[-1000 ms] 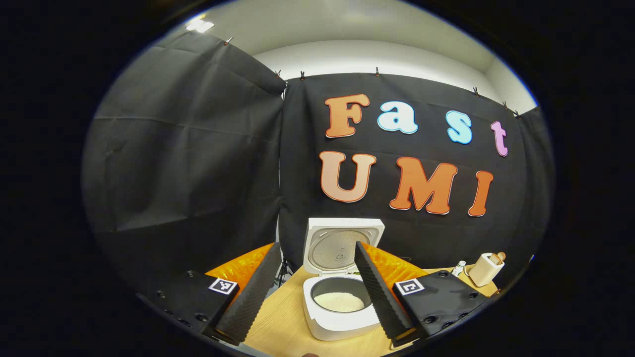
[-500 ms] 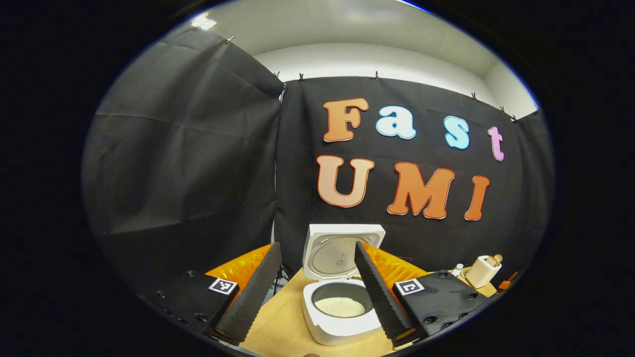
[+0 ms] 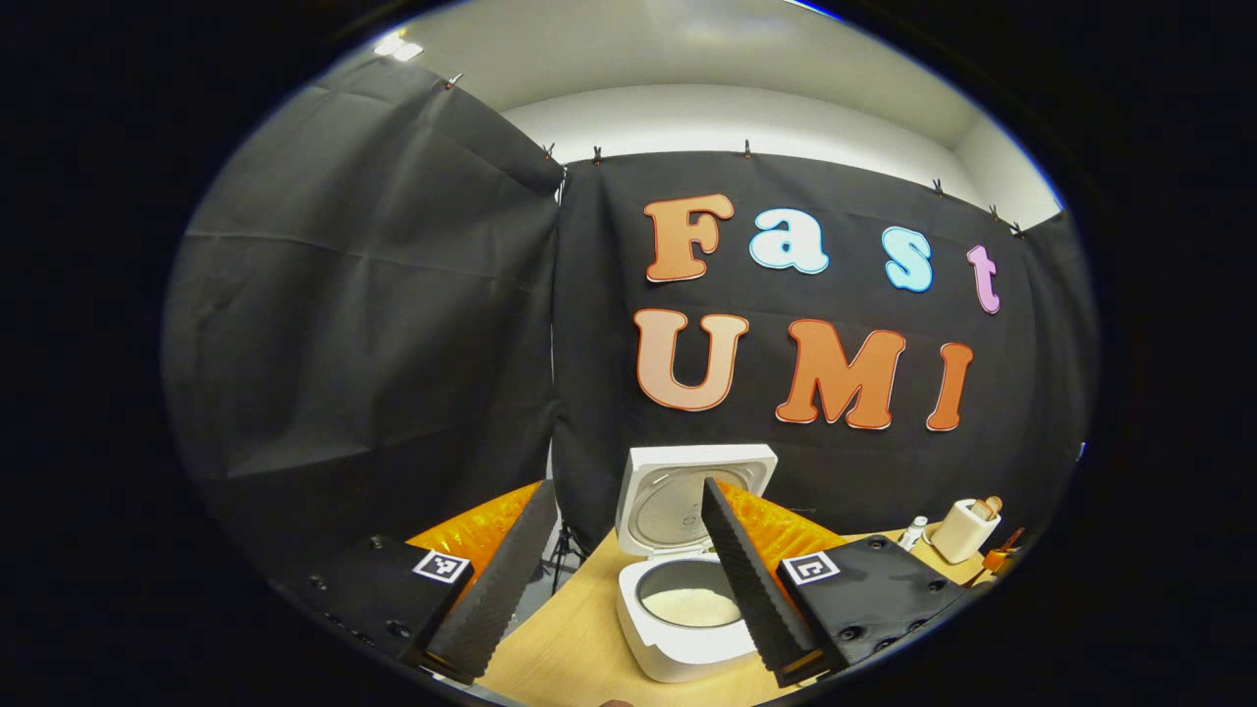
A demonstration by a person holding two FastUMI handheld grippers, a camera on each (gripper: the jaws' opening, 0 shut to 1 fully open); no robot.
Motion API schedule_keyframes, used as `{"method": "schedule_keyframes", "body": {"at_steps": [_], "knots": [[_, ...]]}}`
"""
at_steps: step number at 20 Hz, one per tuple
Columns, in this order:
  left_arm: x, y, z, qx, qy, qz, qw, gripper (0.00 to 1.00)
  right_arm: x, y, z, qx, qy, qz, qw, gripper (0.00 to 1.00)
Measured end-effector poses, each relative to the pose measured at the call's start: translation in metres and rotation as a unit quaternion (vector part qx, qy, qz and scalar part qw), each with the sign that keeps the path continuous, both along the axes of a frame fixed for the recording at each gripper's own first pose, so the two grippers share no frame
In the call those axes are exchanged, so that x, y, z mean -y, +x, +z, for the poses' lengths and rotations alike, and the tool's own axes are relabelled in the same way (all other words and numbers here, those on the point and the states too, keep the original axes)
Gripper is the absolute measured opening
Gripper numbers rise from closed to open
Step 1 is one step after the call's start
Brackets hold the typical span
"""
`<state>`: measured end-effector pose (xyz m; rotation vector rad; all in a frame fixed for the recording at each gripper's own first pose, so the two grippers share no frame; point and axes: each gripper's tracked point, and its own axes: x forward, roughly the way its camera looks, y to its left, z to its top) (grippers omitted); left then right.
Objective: Close the left gripper, press the button to open the rice cooker; take a wooden spoon from the chopstick holder with the right hand, scoop a spoonful of rice and pour it into the rice cooker, then put the wooden spoon back into the chopstick holder.
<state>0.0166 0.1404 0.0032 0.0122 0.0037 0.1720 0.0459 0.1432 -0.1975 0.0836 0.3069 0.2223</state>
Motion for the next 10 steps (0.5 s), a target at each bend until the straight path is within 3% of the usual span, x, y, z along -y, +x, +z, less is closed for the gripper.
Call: {"method": "schedule_keyframes", "body": {"at_steps": [3, 10], "knots": [[-0.006, -0.004, 0.000, -0.003, 0.006, 0.006, 1.000, 1.00, -0.012, 0.010, -0.027, -0.001, -0.030, 0.009, 1.000, 0.01], [-0.022, -0.008, -0.015, -0.016, -0.003, 0.021, 1.000, 1.00, -0.042, 0.016, -0.077, 0.007, -0.119, 0.073, 0.990, 0.01]]}}
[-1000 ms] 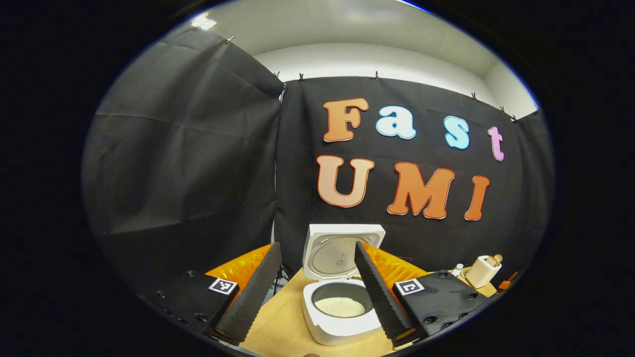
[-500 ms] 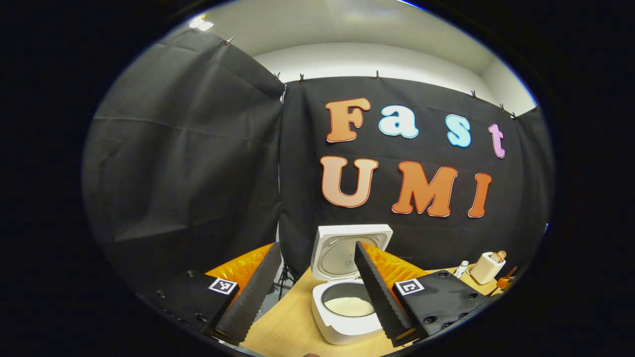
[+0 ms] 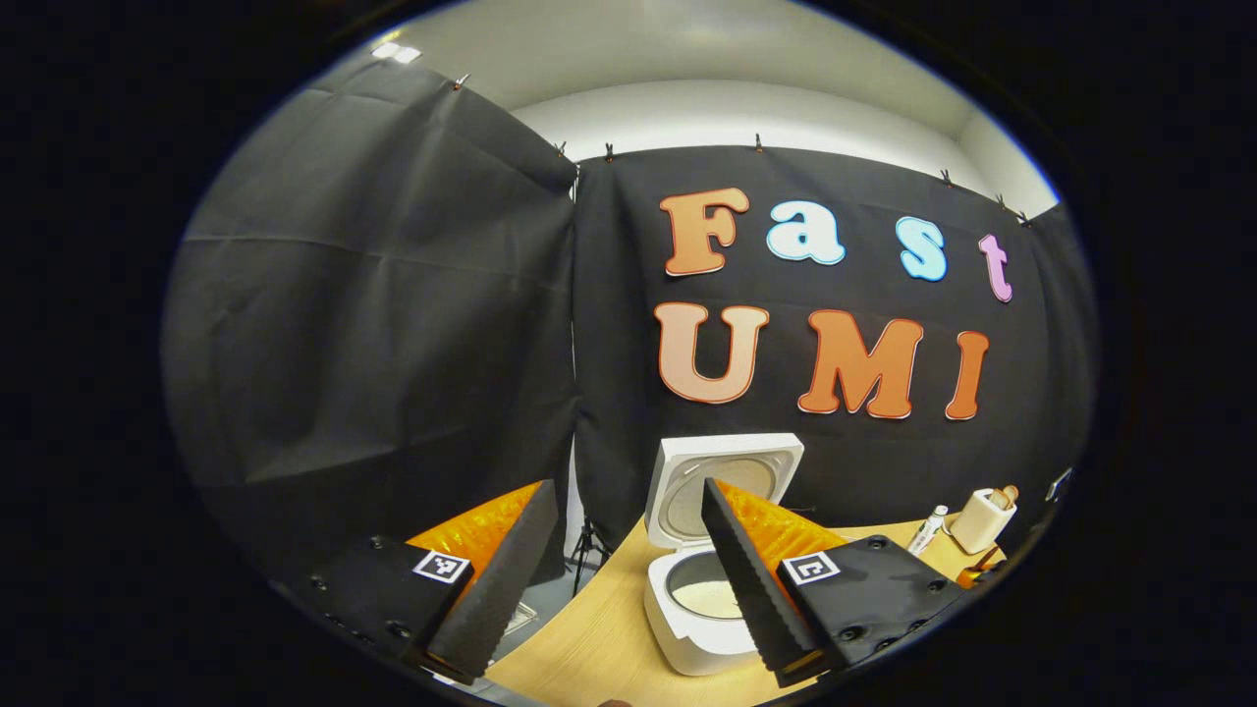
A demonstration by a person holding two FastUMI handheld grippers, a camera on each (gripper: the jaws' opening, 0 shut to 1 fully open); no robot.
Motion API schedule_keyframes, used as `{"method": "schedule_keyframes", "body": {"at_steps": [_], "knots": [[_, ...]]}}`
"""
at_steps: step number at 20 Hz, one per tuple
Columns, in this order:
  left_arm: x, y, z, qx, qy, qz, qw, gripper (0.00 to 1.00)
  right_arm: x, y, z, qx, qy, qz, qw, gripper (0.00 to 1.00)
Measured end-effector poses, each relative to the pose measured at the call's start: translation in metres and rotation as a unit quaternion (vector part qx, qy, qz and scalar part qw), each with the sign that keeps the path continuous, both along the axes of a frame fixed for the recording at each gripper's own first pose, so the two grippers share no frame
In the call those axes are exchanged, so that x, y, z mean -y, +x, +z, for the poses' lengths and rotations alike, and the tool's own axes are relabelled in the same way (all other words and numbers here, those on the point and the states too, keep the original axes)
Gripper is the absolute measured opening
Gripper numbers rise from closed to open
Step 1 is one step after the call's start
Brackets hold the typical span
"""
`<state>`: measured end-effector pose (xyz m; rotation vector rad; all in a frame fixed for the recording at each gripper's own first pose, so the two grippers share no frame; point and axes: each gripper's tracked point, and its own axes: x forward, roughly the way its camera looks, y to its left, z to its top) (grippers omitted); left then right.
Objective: Close the left gripper, press the button to open the rice cooker; take a wooden spoon from the chopstick holder with the right hand, scoop a spoonful of rice and pour it into the rice cooker, then put the wooden spoon back into the chopstick holder.
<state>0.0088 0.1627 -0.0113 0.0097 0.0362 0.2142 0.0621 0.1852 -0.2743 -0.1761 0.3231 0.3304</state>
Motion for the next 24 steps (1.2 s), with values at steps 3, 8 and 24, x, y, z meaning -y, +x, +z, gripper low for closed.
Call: {"method": "schedule_keyframes", "body": {"at_steps": [3, 8, 24], "knots": [[-0.005, -0.003, -0.005, -0.007, -0.005, 0.007, 1.000, 1.00, -0.010, 0.005, -0.011, 0.018, -0.030, 0.023, 0.999, 0.01], [-0.011, -0.003, -0.013, -0.015, -0.008, 0.009, 1.000, 1.00, -0.004, 0.003, -0.034, 0.012, -0.023, 0.020, 0.999, 0.01], [0.005, 0.000, -0.024, -0.031, -0.018, -0.008, 0.999, 1.00, -0.043, -0.046, -0.082, -0.201, 0.291, -0.045, 0.934, 0.01]]}}
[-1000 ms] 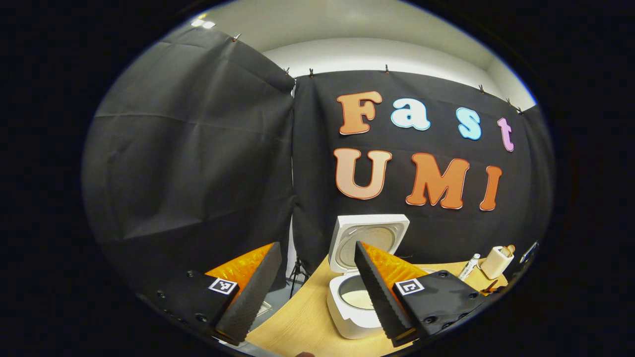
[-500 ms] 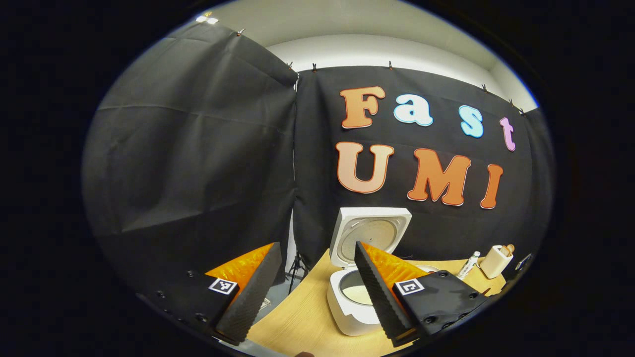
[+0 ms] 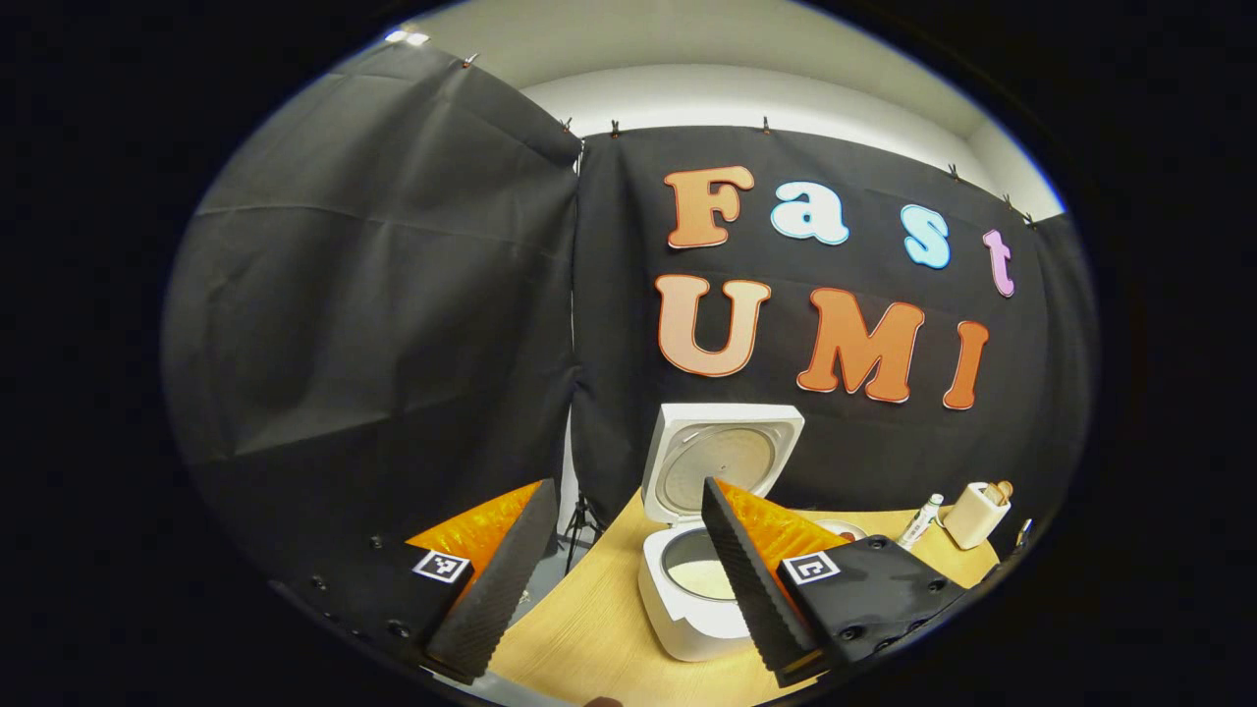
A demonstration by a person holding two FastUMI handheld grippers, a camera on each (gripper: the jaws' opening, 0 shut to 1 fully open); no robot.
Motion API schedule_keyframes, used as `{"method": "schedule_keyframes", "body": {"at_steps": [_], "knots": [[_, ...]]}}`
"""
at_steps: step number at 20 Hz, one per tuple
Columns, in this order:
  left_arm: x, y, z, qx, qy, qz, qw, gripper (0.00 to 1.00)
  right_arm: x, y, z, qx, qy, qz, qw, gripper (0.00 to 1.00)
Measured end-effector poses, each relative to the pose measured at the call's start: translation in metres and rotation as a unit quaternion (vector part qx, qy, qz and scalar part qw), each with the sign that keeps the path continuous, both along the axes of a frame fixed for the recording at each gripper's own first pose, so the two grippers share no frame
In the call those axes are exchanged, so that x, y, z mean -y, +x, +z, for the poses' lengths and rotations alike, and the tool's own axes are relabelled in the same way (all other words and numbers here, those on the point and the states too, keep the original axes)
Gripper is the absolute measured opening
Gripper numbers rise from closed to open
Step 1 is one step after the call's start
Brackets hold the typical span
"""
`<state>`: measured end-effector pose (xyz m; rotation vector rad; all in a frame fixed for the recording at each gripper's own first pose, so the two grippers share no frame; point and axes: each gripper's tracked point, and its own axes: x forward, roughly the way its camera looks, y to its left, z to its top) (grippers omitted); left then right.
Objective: Close the left gripper, press the button to open the rice cooker; take a wooden spoon from the chopstick holder with the right hand, scoop a spoonful of rice and pour it into the rice cooker, then put the wooden spoon back into the chopstick holder.
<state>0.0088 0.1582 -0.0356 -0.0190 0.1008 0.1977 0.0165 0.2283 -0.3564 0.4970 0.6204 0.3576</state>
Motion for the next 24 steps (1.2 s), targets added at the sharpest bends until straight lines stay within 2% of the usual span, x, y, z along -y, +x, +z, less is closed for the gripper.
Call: {"method": "schedule_keyframes", "body": {"at_steps": [4, 9, 18, 19, 24], "knots": [[0.006, 0.002, 0.000, -0.001, -0.005, -0.007, 1.000, 1.00, 0.002, 0.000, -0.013, -0.075, 0.076, -0.033, 0.994, 0.01], [0.010, 0.005, 0.004, 0.003, -0.002, -0.011, 1.000, 1.00, 0.013, -0.004, -0.011, -0.109, 0.126, -0.057, 0.984, 0.01], [0.013, 0.007, 0.010, 0.011, -0.002, -0.015, 1.000, 0.98, 0.047, 0.012, 0.039, -0.106, 0.199, -0.108, 0.968, 0.00], [0.012, 0.007, 0.011, 0.012, 0.000, -0.015, 1.000, 1.00, 0.049, 0.014, 0.046, -0.105, 0.205, -0.112, 0.967, 0.01], [0.009, 0.009, 0.014, 0.013, 0.008, -0.016, 1.000, 1.00, 0.039, 0.028, 0.070, -0.103, 0.206, -0.110, 0.967, 0.01]]}}
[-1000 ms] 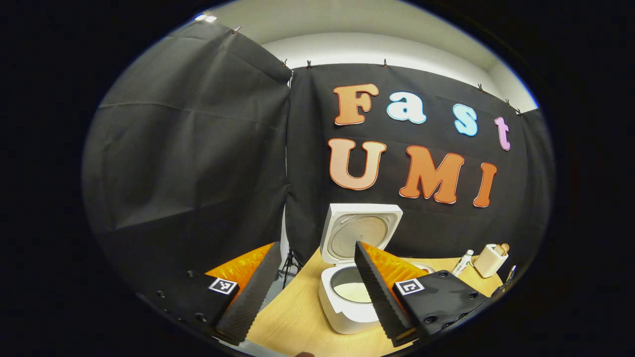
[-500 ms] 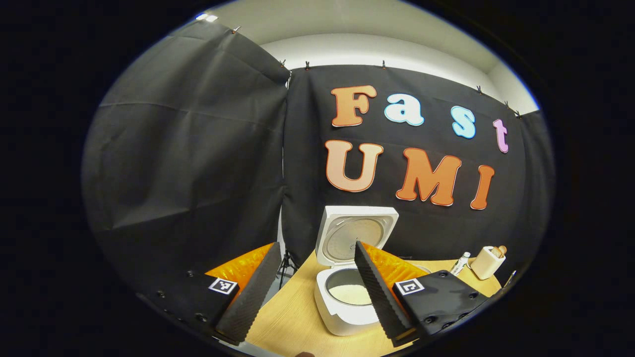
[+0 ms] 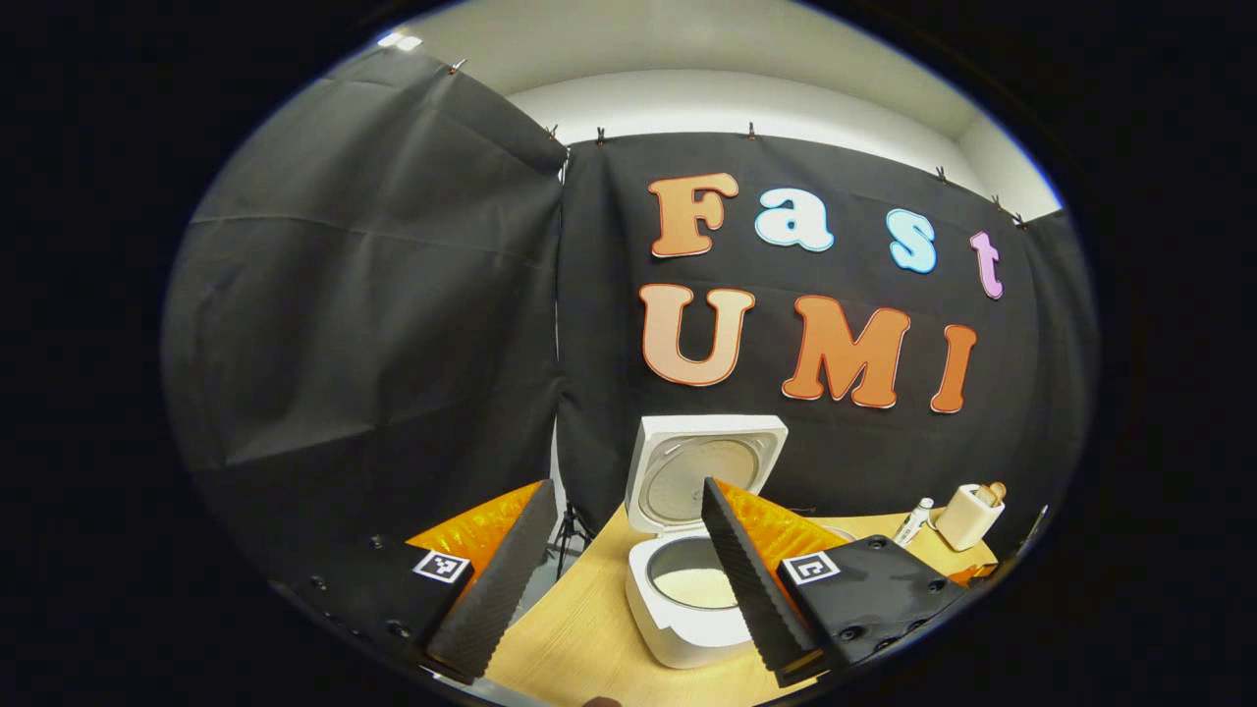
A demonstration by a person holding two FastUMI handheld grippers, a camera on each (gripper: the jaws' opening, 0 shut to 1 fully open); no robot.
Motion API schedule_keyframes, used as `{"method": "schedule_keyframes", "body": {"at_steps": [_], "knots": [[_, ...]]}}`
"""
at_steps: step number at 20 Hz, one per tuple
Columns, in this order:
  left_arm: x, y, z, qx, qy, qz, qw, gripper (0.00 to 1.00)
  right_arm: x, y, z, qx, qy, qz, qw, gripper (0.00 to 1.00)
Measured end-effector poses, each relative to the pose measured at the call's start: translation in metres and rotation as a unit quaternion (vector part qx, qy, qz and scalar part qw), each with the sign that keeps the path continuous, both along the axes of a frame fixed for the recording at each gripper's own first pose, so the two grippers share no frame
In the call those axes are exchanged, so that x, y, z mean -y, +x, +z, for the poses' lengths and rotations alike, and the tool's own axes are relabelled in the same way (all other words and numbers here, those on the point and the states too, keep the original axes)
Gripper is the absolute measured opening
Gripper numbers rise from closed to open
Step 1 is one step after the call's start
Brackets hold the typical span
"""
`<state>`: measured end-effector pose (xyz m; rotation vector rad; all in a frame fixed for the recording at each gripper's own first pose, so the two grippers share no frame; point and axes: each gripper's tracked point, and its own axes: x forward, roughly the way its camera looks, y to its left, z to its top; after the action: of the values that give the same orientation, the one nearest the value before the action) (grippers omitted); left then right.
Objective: Close the left gripper, press the button to open the rice cooker; take a wooden spoon from the chopstick holder with the right hand, scoop a spoonful of rice and pour it into the rice cooker, then put the wooden spoon back into the chopstick holder.
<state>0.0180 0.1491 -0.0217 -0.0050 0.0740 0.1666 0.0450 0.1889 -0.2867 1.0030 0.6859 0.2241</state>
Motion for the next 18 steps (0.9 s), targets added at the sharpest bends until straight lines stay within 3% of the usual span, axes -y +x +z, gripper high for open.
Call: {"method": "schedule_keyframes", "body": {"at_steps": [12, 18], "knots": [[-0.012, 0.013, -0.015, -0.011, -0.025, 0.003, 1.000, 1.00, -0.085, 0.050, 0.087, 0.003, 0.087, 0.031, 0.996, 0.01], [-0.018, 0.020, -0.024, -0.017, -0.030, 0.003, 0.999, 1.00, -0.131, 0.078, 0.131, 0.035, 0.080, 0.048, 0.995, 0.01]]}}
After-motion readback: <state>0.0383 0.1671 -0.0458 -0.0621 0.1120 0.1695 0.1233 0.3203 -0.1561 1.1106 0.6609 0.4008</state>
